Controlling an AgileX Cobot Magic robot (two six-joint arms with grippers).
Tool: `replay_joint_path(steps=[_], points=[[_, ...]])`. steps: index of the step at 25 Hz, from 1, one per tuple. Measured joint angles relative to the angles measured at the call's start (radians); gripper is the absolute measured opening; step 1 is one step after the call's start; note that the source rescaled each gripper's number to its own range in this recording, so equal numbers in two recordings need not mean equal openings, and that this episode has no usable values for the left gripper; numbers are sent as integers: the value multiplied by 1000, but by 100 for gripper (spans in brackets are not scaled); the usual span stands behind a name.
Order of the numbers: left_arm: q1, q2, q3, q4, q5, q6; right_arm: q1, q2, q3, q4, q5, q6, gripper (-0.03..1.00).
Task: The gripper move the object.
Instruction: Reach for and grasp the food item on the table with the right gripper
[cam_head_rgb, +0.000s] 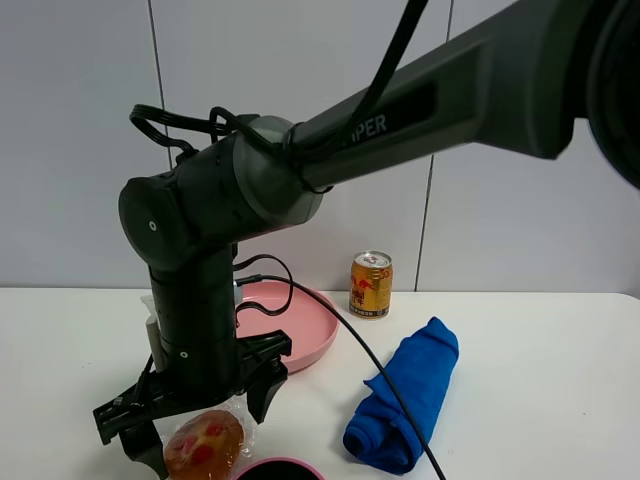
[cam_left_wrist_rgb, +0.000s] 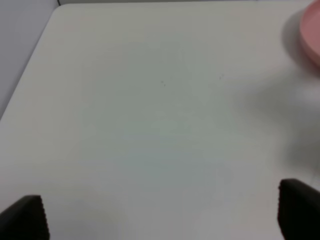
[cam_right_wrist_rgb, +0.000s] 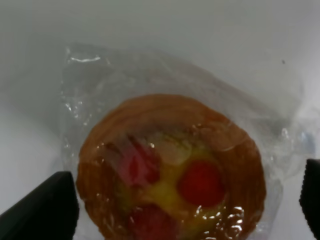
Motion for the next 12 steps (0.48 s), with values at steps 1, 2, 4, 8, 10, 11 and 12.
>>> replay_joint_path(steps=[1, 2, 4, 8, 10, 11, 12], points=[[0, 0, 0, 0, 0, 0, 0, 2, 0, 0, -6, 0, 99], [0, 0, 0, 0, 0, 0, 0, 5, 0, 0, -13, 0, 99], [0, 0, 0, 0, 0, 0, 0, 8, 0, 0, -17, -1, 97], [0, 0, 0, 0, 0, 0, 0, 17, 0, 1, -25, -9, 94], [0, 0, 0, 0, 0, 0, 0, 23, 0, 1, -28, -10, 89], [0, 0, 0, 0, 0, 0, 0, 24, 0, 2, -34, -10, 84], [0, 0, 0, 0, 0, 0, 0, 25, 0, 2, -39, -10, 80]])
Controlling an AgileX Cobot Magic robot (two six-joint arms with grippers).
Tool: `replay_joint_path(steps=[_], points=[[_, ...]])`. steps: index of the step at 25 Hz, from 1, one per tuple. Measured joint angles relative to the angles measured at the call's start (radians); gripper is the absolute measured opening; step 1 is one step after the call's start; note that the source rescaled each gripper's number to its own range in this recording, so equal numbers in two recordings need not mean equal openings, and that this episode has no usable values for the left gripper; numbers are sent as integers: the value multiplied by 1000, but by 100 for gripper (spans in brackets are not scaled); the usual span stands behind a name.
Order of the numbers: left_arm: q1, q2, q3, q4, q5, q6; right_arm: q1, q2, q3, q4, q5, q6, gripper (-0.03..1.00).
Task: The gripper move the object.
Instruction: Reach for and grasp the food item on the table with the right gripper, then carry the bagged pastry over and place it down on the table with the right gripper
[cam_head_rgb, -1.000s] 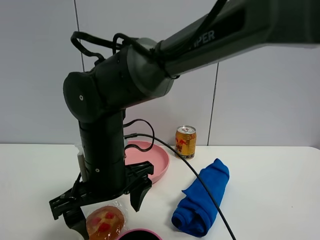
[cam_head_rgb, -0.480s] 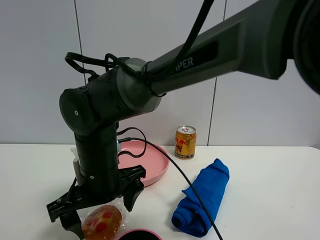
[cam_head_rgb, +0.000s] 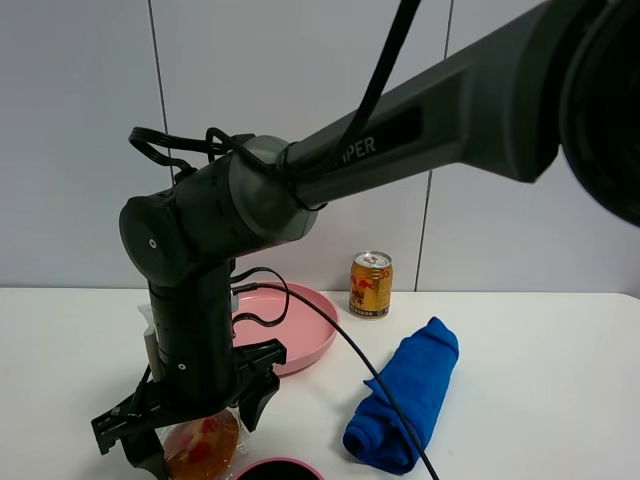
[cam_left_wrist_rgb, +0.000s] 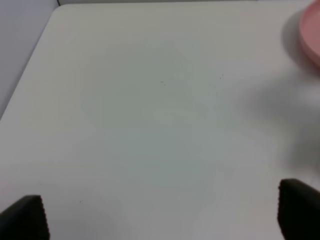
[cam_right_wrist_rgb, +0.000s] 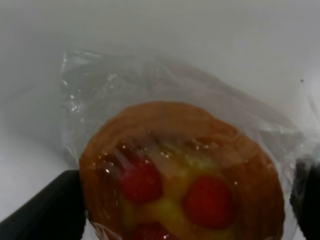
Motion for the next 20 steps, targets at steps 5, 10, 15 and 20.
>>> replay_joint_path(steps=[5, 10, 15, 20], points=[[0, 0, 0, 0, 0, 0, 0, 1, 0, 0, -8, -1, 54], [0, 0, 0, 0, 0, 0, 0, 1, 0, -1, -8, -8, 36], [0, 0, 0, 0, 0, 0, 0, 1, 0, -1, -9, -9, 0], [0, 0, 0, 0, 0, 0, 0, 1, 0, -1, 8, -85, 0]])
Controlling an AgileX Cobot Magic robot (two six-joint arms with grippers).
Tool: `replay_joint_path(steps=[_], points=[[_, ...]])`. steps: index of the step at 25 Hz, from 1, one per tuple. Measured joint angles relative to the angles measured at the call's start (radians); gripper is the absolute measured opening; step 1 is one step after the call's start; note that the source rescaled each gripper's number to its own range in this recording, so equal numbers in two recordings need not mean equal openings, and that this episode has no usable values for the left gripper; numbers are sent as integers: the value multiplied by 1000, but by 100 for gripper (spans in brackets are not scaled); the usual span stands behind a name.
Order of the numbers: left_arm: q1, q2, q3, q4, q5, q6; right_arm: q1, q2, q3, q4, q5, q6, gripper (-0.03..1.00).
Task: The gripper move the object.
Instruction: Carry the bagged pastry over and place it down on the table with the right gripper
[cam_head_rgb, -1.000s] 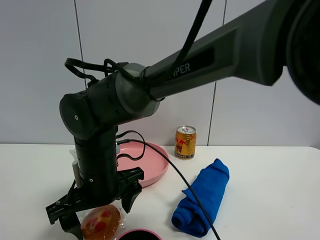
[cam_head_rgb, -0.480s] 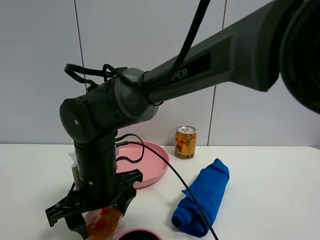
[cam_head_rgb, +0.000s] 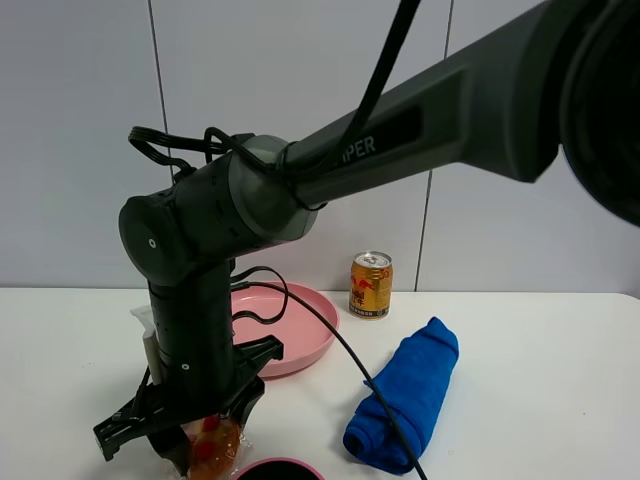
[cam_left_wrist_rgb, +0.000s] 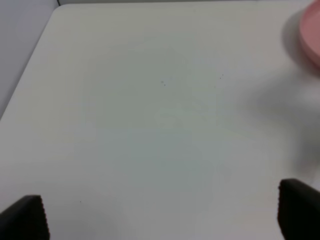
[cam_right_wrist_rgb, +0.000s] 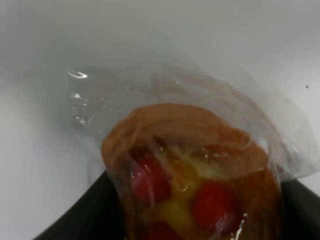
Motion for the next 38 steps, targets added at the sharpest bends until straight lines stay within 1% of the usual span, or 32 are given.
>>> replay_joint_path(steps=[3, 7, 10, 14, 17, 20, 23, 26, 27, 28, 30, 32, 34, 36, 38], points=[[0, 0, 0, 0, 0, 0, 1, -10, -1, 0, 24, -40, 0], [0, 0, 0, 0, 0, 0, 3, -75, 0, 1, 40, -48, 0], [0, 0, 0, 0, 0, 0, 3, -178, 0, 0, 51, -54, 0], [0, 0, 0, 0, 0, 0, 3, -309, 0, -14, 104, -55, 0], [0, 0, 0, 0, 0, 0, 3, -380, 0, -62, 166, -50, 0], [0, 0, 0, 0, 0, 0, -5, -424, 0, -139, 221, -8, 0], [0, 0, 1, 0, 0, 0, -25, -441, 0, -212, 229, 36, 0], [0, 0, 1, 0, 0, 0, -32, -446, 0, -232, 229, 50, 0], [0, 0, 1, 0, 0, 0, -32, -446, 0, -232, 224, 53, 0], [0, 0, 1, 0, 0, 0, -32, -446, 0, -231, 198, 60, 0], [0, 0, 1, 0, 0, 0, -32, -446, 0, -232, 104, 82, 0], [0, 0, 1, 0, 0, 0, -32, -444, 0, -234, -19, 106, 0], [0, 0, 1, 0, 0, 0, -32, -438, 0, -239, -111, 123, 0], [0, 0, 1, 0, 0, 0, -32, -424, 0, -242, -162, 146, 0], [0, 0, 1, 0, 0, 0, -34, -403, 0, -244, -190, 172, 0]])
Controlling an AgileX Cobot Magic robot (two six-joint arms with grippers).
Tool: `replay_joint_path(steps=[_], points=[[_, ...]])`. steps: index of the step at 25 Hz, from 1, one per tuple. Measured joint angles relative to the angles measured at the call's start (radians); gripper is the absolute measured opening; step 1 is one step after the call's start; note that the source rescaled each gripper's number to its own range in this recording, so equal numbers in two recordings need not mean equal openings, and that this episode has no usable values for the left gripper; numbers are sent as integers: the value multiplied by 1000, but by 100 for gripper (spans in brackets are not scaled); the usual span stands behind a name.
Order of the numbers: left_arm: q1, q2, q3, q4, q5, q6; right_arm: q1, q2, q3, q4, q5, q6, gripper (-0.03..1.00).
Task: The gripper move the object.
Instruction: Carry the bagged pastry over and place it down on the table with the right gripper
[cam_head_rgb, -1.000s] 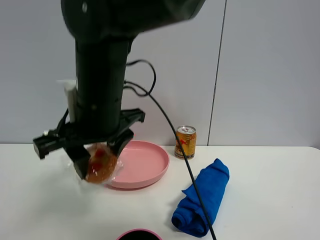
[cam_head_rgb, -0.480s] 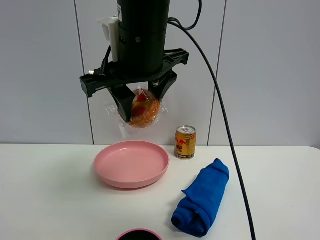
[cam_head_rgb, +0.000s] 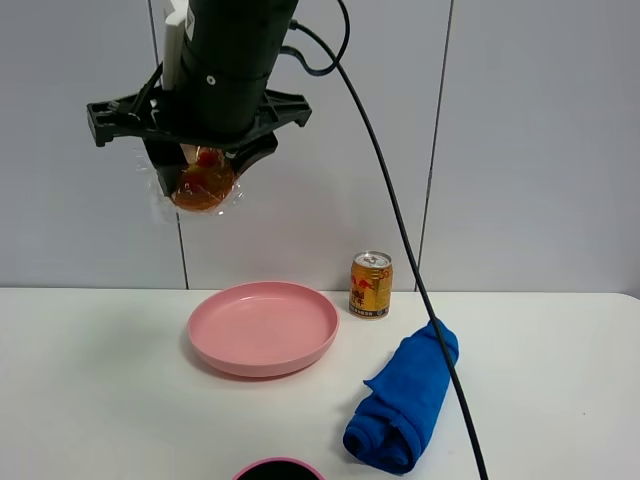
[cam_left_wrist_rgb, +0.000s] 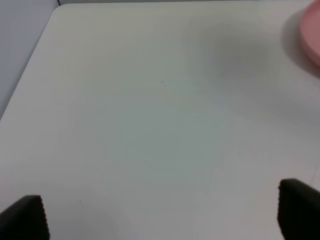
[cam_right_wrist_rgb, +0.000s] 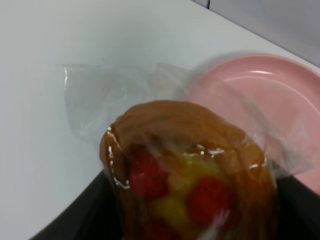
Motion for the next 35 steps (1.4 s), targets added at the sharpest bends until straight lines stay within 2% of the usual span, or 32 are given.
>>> replay_joint_path(steps=[3, 11, 17, 22, 27, 32, 35], points=[[0, 0, 0, 0, 0, 0, -9, 76, -66, -8, -25, 37, 0], [0, 0, 0, 0, 0, 0, -12, 277, -253, -64, -84, 40, 0], [0, 0, 0, 0, 0, 0, -36, 394, -260, -148, -179, 117, 0], [0, 0, 0, 0, 0, 0, -46, 453, -264, -157, -274, 148, 0], [0, 0, 0, 0, 0, 0, -46, 490, -267, -155, -396, 119, 0], [0, 0, 0, 0, 0, 0, -50, 538, -272, -233, -521, 61, 0], [0, 0, 0, 0, 0, 0, -56, 570, -272, -263, -556, 53, 0]])
